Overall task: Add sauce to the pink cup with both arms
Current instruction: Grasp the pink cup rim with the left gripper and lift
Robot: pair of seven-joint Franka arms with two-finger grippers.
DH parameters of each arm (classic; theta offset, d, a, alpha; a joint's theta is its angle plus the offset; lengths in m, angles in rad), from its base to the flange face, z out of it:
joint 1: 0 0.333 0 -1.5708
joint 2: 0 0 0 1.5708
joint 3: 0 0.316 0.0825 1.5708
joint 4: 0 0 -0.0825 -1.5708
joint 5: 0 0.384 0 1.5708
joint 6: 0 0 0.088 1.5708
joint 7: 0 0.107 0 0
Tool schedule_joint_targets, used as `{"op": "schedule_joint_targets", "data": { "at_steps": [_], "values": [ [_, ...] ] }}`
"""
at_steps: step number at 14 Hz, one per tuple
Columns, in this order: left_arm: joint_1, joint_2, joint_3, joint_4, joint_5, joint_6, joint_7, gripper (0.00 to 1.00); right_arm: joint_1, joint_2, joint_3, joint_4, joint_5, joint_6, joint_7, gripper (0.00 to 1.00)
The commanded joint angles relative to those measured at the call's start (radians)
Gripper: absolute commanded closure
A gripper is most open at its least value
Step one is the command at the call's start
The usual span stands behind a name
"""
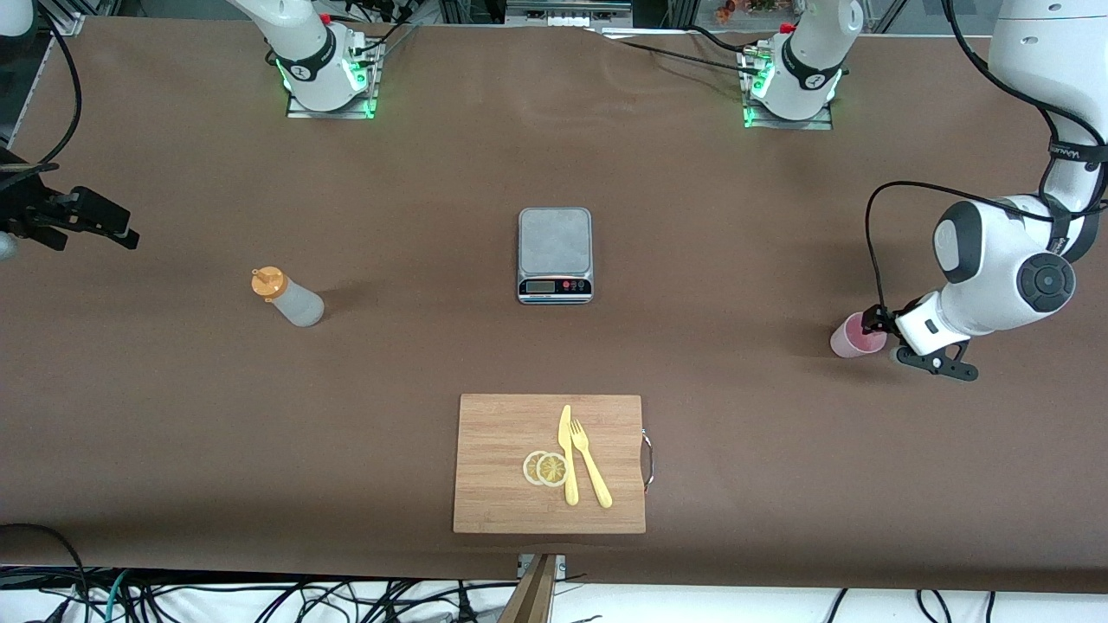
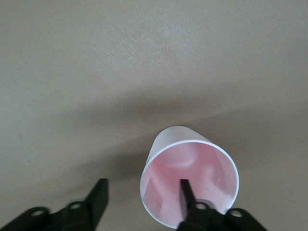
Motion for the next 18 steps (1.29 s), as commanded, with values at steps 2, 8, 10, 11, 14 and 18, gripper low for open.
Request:
{"op": "schedule_joint_targets", "data": {
  "at_steps": [2, 8, 10, 11, 14, 18],
  "values": [
    [0.008, 0.017, -0.006, 0.002, 0.029, 0.002, 0.007, 0.93, -0.001, -0.005, 0.000, 0.009, -0.006, -0.015, 0.001, 0.00],
    [-0.005, -0.017, -0.014, 0.058, 0.028, -0.100, -0.008, 1.00, -0.003, -0.005, 0.000, 0.009, -0.006, -0.015, 0.000, 0.00],
    [-0.026, -0.045, -0.032, 0.139, 0.025, -0.272, -0.017, 1.00, -0.003, -0.005, 0.000, 0.009, -0.006, -0.015, 0.000, 0.00],
    [-0.032, -0.051, -0.049, 0.176, 0.014, -0.353, -0.037, 1.00, -0.003, -0.005, 0.000, 0.009, -0.006, -0.015, -0.002, 0.00],
    [-0.035, -0.069, -0.185, 0.258, 0.012, -0.535, -0.156, 1.00, -0.003, -0.003, 0.000, 0.009, -0.006, -0.015, -0.002, 0.00],
    [-0.038, -0.071, -0.408, 0.269, -0.043, -0.584, -0.443, 1.00, -0.005, -0.003, -0.001, 0.009, -0.006, -0.015, -0.005, 0.00]
  ]
}}
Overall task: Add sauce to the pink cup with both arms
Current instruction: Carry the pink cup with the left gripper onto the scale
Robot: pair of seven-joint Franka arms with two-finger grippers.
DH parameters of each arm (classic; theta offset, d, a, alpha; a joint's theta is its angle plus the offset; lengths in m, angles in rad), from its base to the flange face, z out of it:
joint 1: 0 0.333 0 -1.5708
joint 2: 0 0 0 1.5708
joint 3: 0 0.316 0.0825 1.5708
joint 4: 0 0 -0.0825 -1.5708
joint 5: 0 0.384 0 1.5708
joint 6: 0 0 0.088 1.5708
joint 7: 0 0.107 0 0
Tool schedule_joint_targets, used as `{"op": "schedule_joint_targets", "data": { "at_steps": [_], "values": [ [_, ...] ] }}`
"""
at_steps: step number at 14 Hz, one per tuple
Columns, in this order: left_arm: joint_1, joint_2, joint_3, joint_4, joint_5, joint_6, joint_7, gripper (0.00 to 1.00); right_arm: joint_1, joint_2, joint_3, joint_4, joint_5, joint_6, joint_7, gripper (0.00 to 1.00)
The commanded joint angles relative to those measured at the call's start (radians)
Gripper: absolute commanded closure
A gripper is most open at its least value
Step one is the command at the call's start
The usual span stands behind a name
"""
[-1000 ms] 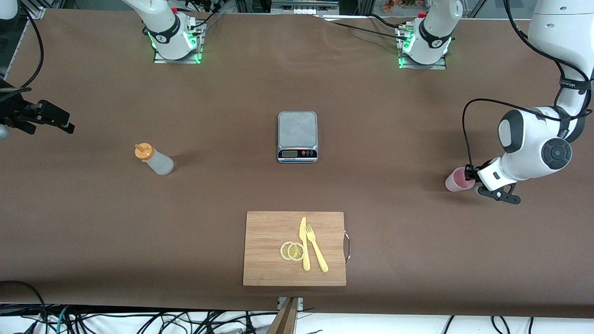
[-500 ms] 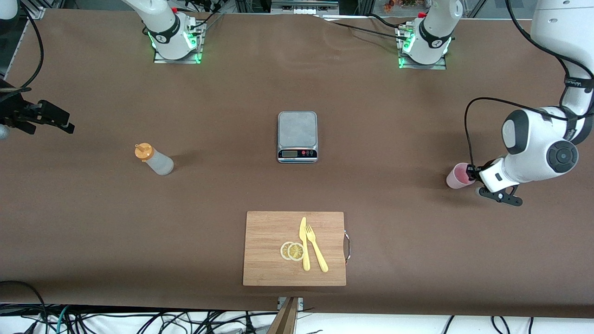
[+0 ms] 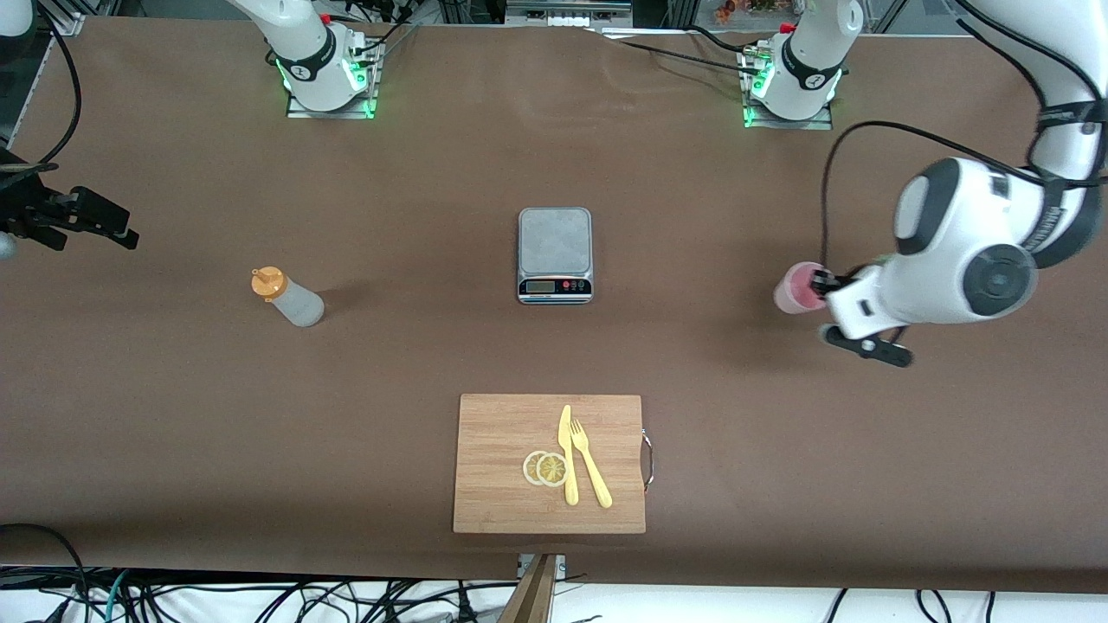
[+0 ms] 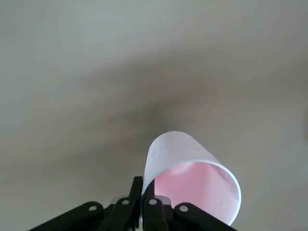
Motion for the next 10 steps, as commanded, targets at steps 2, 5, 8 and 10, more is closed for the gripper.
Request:
{"op": "schedule_joint_targets", "data": {
  "at_steps": [2, 5, 8, 10],
  "values": [
    [-0.045, 0.045, -0.163, 0.010, -0.050, -0.006, -0.198, 1.00, -0.005, -0.003, 0.000, 0.009, -0.006, -0.015, -0.005, 0.00],
    [-0.192, 0.057, -0.165, 0.004, -0.102, 0.083, -0.320, 1.00, -0.007, -0.003, 0.000, 0.009, -0.006, -0.015, -0.007, 0.00],
    [-0.323, 0.078, -0.165, -0.001, -0.113, 0.139, -0.471, 1.00, -0.007, -0.002, -0.004, 0.011, -0.004, -0.014, -0.007, 0.00],
    [-0.368, 0.112, -0.167, -0.002, -0.113, 0.182, -0.499, 1.00, -0.008, 0.000, -0.010, 0.011, -0.004, -0.014, -0.005, 0.00]
  ]
}}
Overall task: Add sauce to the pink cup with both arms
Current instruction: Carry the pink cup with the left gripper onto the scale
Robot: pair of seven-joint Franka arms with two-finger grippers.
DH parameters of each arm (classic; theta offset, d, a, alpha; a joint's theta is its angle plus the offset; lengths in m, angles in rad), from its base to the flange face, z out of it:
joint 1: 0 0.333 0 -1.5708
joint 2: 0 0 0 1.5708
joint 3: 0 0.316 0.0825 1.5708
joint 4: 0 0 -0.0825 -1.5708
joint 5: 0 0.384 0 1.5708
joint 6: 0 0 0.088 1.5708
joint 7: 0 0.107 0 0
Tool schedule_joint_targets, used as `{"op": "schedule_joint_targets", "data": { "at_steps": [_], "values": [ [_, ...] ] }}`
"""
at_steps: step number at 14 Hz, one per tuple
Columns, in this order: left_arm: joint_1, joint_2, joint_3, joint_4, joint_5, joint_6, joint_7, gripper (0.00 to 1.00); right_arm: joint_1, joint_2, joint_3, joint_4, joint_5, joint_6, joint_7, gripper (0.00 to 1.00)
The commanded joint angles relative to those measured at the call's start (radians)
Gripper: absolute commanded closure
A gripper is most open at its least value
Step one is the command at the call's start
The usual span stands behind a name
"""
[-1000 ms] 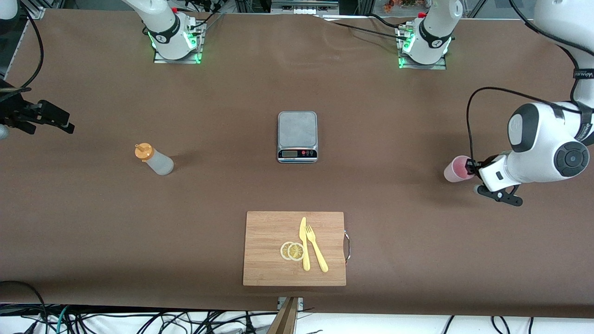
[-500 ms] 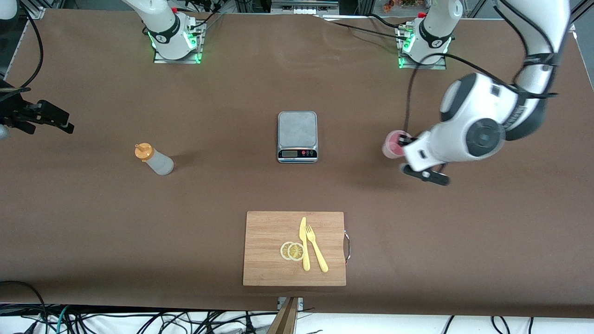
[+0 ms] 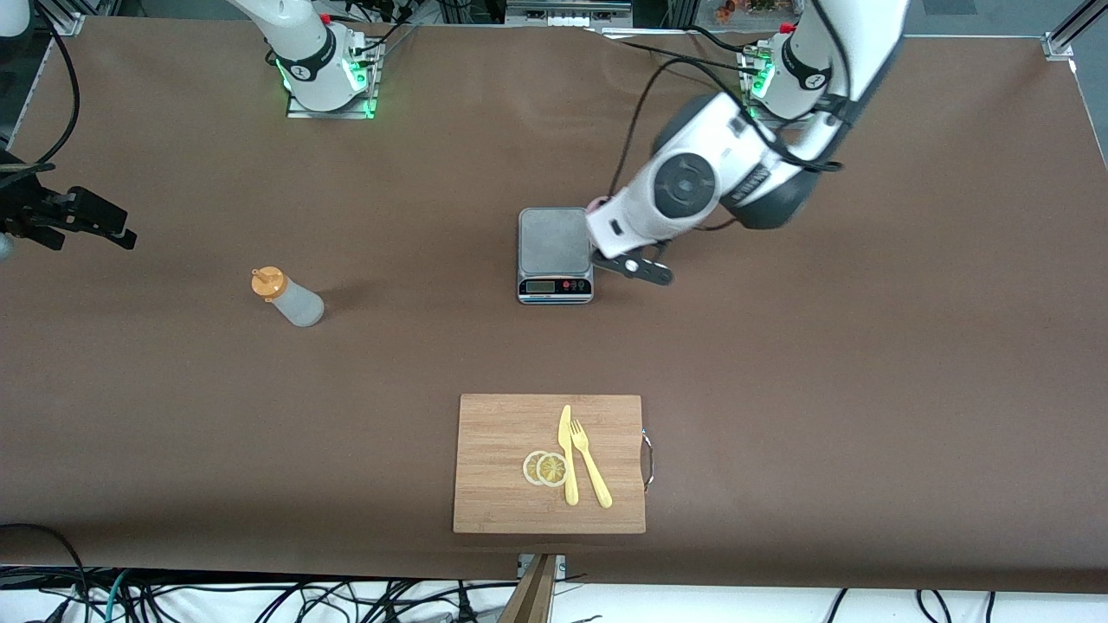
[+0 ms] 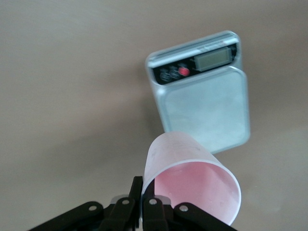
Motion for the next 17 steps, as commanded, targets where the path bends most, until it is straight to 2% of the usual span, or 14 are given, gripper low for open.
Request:
{"op": "schedule_joint_targets", "data": {
  "at_steps": [1, 6, 13, 17],
  "values": [
    [-0.064, 0.042, 0.011, 0.000, -0.015, 0.054, -0.060, 1.00, -0.006, 0.000, -0.006, 0.011, -0.004, -0.013, 0.001, 0.00],
    [-0.111, 0.133, 0.015, -0.001, 0.002, 0.205, -0.128, 1.00, -0.015, 0.000, -0.006, 0.011, -0.006, -0.010, 0.007, 0.00],
    [-0.131, 0.144, 0.017, -0.011, 0.057, 0.220, -0.156, 1.00, -0.018, 0.001, -0.005, 0.017, -0.012, 0.009, -0.008, 0.00],
    [-0.140, 0.162, 0.015, -0.009, 0.155, 0.226, -0.237, 1.00, -0.015, 0.001, -0.003, 0.015, -0.015, 0.017, -0.017, 0.00]
  ]
}}
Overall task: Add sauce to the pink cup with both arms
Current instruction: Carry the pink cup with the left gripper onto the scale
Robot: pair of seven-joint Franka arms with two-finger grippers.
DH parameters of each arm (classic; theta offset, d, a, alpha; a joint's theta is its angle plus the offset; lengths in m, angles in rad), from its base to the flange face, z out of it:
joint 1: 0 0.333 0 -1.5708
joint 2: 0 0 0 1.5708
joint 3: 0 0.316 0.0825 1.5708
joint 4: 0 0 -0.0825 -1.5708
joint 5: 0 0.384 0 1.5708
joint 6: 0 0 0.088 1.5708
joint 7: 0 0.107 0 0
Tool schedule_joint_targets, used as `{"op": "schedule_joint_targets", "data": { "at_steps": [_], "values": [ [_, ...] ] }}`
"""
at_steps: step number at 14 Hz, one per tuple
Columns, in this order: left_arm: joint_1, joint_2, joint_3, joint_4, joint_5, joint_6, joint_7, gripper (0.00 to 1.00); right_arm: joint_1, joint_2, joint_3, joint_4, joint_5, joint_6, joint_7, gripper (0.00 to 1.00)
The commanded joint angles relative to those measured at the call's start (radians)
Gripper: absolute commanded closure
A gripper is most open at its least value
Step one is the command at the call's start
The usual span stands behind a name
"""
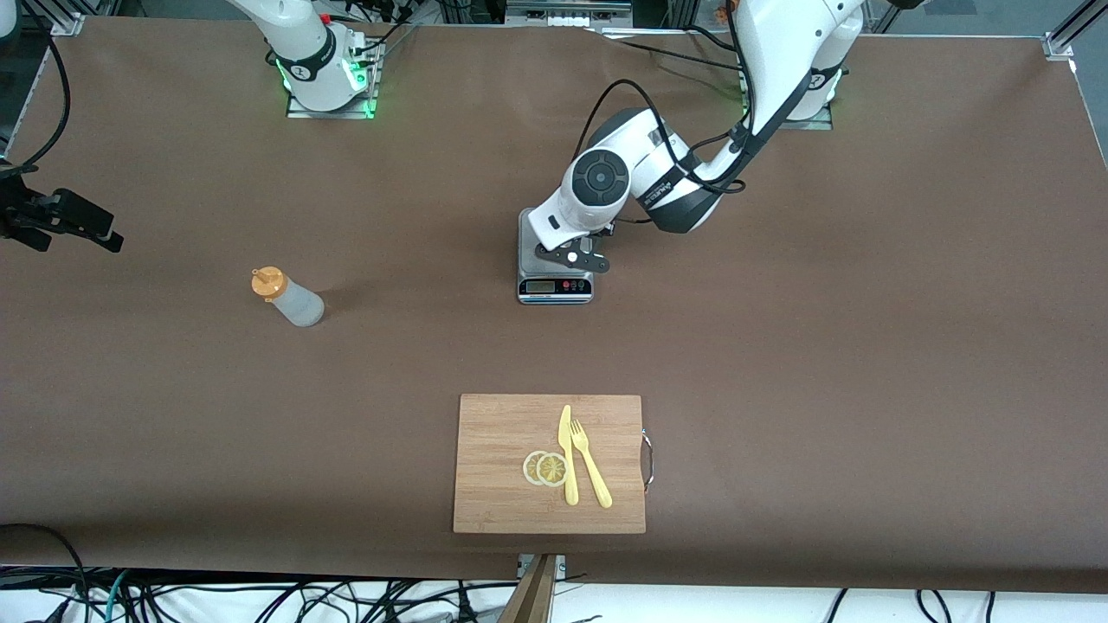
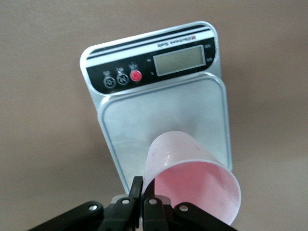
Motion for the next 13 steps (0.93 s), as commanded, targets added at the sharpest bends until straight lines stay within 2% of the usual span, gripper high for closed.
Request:
{"op": "schedule_joint_targets", "data": {
  "at_steps": [1, 3, 4, 5, 6, 8, 10, 12, 13],
  "values": [
    [-0.015, 0.022, 0.007, 0.004, 0.055, 0.025, -0.052, 1.00, -0.004, 0.001, 0.005, 0.015, -0.011, -0.002, -0.050, 0.00],
    [-0.015, 0.026, 0.006, 0.004, 0.055, 0.039, -0.065, 1.00, -0.004, 0.004, 0.005, 0.013, -0.011, -0.002, -0.139, 0.00],
    [-0.015, 0.025, 0.006, 0.007, 0.055, 0.039, -0.066, 0.76, -0.004, 0.012, 0.005, 0.013, -0.010, -0.008, -0.199, 0.00],
    [-0.011, 0.025, 0.005, 0.009, 0.055, 0.039, -0.066, 0.12, -0.008, 0.015, 0.005, 0.012, -0.004, -0.010, -0.278, 0.00],
    [-0.001, 0.020, 0.003, 0.009, 0.055, 0.037, -0.063, 0.00, -0.011, 0.026, 0.003, 0.012, 0.004, -0.012, -0.366, 0.00],
    [0.002, 0.011, 0.003, 0.009, 0.041, 0.028, -0.066, 0.00, -0.015, 0.040, 0.002, 0.009, 0.015, -0.013, -0.500, 0.00],
    [0.003, -0.009, 0.002, 0.010, 0.036, 0.005, -0.069, 0.00, -0.029, 0.063, 0.002, 0.009, 0.070, -0.027, -0.589, 0.00],
    [0.011, -0.068, -0.004, 0.020, 0.016, -0.075, -0.069, 0.00, -0.060, 0.077, 0.003, -0.005, 0.113, -0.027, -0.702, 0.00],
    [0.014, -0.111, -0.004, 0.021, -0.038, -0.117, -0.056, 0.00, -0.069, 0.077, 0.005, -0.023, 0.113, -0.022, -0.742, 0.00]
  ]
}}
